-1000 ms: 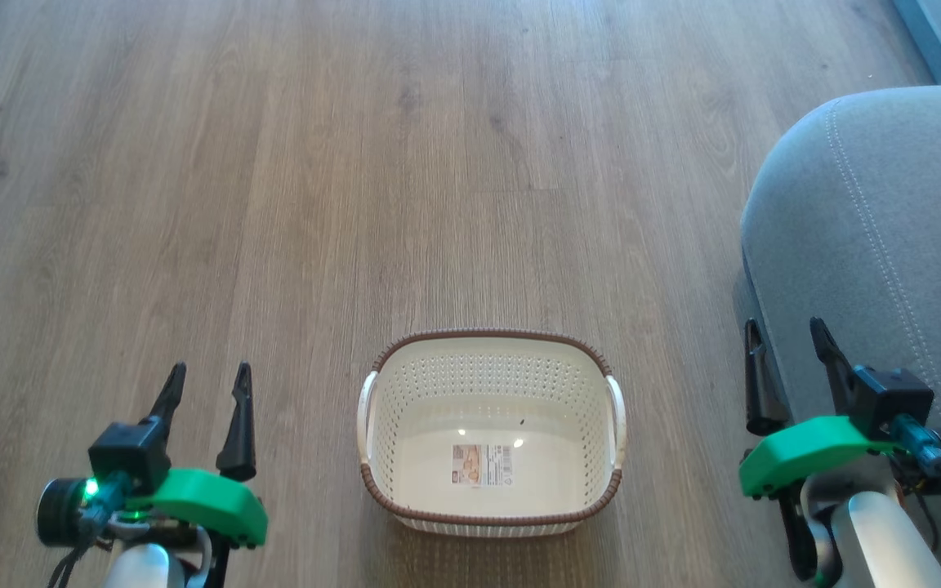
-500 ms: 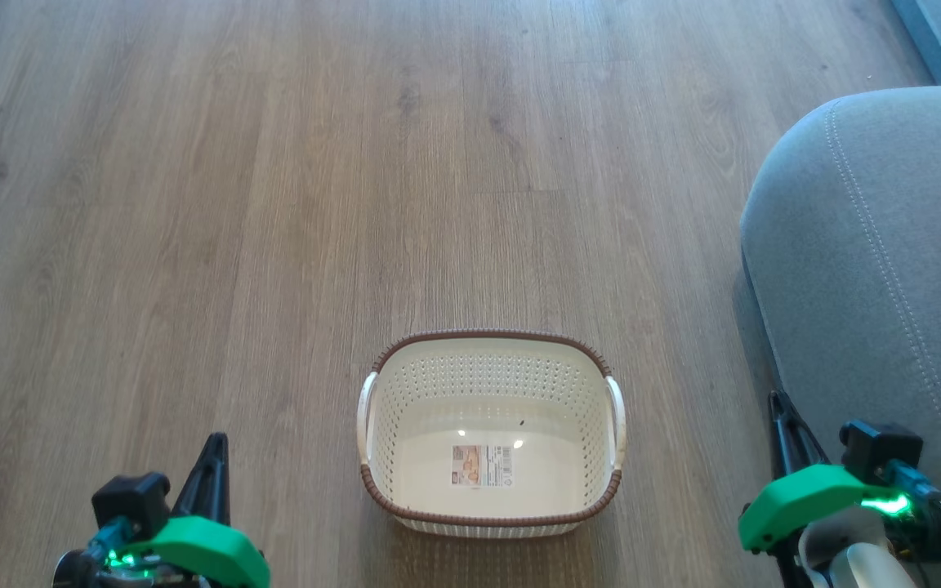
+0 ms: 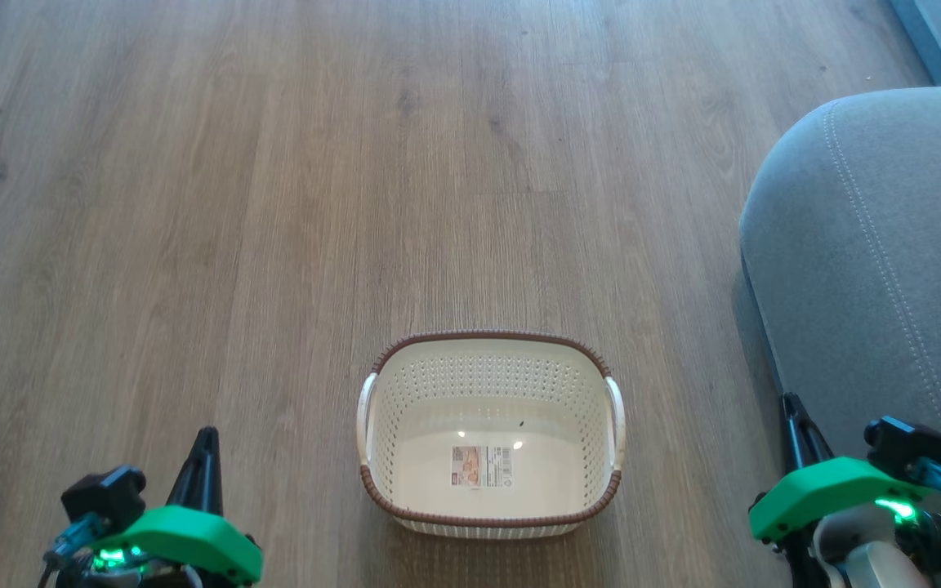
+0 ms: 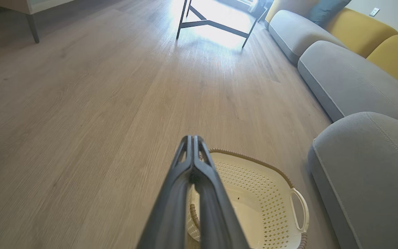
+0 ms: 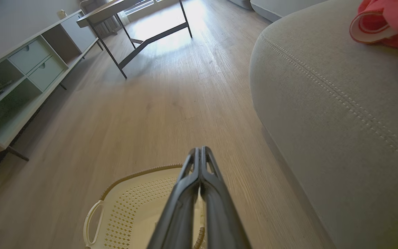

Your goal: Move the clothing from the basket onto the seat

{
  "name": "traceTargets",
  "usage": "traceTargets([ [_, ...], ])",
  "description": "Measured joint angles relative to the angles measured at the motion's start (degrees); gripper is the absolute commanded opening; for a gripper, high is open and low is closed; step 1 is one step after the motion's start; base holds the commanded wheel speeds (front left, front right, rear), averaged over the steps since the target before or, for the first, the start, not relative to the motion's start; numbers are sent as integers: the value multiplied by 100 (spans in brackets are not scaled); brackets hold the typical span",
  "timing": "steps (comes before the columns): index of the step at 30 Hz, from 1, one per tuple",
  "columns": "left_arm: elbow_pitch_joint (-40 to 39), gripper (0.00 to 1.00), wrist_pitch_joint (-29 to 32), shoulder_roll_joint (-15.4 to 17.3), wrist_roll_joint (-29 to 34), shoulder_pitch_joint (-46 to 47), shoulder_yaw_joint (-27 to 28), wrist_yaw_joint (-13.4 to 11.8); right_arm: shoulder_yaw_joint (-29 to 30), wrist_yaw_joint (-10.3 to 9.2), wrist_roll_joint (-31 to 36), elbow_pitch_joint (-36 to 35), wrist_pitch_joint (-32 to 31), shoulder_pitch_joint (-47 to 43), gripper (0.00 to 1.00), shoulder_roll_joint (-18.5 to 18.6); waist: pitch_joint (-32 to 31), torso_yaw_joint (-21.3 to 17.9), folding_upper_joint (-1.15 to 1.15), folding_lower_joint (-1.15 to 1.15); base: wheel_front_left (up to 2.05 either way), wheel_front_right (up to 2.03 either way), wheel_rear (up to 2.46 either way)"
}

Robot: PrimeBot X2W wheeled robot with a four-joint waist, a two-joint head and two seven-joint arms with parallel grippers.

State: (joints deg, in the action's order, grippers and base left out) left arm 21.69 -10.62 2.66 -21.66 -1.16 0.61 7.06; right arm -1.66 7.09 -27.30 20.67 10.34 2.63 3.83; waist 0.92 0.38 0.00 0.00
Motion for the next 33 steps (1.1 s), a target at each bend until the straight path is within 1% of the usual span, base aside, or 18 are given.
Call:
traceTargets([
  [32,-187,0,523,-1,-2192,126,123,1,299,-1,-2014,-135,-523,20,0,-41,-23,-12,0,0,0,0,0],
  [33,-187,0,523,-1,-2192,126,123,1,299,-1,-2014,-135,-523,20,0,-41,-23,-12,0,0,0,0,0],
])
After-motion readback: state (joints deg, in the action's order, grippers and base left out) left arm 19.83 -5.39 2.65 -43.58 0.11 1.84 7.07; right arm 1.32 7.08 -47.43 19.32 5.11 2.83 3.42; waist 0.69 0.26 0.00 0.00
